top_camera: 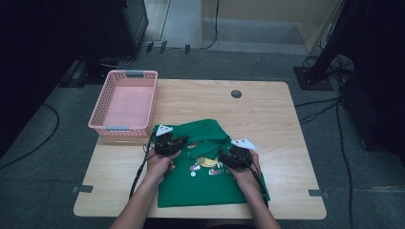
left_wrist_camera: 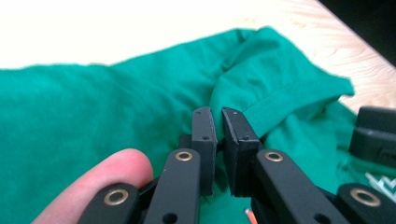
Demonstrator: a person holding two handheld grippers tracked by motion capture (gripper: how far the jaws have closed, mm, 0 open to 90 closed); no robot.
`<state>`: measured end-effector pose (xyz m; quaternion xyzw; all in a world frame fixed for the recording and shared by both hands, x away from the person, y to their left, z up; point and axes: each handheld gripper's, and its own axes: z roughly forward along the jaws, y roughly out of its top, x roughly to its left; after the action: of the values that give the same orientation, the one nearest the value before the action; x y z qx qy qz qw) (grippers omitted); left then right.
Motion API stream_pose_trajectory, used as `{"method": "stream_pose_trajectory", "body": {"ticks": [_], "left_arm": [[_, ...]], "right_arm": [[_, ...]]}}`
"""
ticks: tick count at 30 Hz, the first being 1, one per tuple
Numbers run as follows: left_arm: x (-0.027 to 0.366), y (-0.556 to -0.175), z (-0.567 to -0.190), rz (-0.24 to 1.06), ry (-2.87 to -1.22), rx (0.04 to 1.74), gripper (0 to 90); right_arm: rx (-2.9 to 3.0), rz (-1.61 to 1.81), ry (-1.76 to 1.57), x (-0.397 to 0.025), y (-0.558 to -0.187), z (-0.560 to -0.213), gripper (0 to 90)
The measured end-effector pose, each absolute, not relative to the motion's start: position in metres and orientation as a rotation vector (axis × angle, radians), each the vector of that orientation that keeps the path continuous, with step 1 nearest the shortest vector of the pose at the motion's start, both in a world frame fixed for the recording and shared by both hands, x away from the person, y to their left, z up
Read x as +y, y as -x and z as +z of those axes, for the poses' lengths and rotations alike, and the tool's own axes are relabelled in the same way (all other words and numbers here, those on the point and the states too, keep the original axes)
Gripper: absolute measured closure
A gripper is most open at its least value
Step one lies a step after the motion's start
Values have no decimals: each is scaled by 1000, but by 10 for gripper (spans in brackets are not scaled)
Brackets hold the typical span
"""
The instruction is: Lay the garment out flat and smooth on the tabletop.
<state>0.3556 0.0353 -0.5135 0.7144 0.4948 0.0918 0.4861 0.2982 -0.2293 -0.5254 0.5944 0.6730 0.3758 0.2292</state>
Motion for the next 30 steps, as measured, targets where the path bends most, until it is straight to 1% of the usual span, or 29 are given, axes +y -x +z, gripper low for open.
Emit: {"method": "stream_pose_trajectory", "body": {"ticks": [7, 11, 14, 19, 20, 21, 24, 26, 30], "left_arm": [[40, -358, -491, 196, -1667, 1172, 863], [38, -359, -485, 206, -1678, 1151, 863], [38, -360, -482, 207, -1674, 1150, 864], [38, -361, -477, 191, -1655, 1146, 867], [38, -360, -475, 187, -1648, 1144, 867], [38, -360, -473, 186, -1646, 1140, 867], [40, -360, -470, 197, -1645, 1129, 869], [40, -360, -471, 212, -1655, 1130, 869], [35, -360, -486, 247, -1726, 1155, 869]], "right_arm": [[1846, 1004, -1635, -228, -289, -525, 344], [1775, 1067, -1512, -230, -290, -518, 361], [1751, 1121, -1475, -230, -298, -511, 372], [1865, 1000, -1456, -224, -323, -520, 385], [1864, 1002, -1466, -224, -326, -521, 399], [1864, 1017, -1468, -225, -329, -521, 433], [1837, 1097, -1491, -231, -332, -519, 699], [1819, 1143, -1473, -235, -330, -513, 740], [1867, 1112, -1430, -234, -327, -511, 751]]}}
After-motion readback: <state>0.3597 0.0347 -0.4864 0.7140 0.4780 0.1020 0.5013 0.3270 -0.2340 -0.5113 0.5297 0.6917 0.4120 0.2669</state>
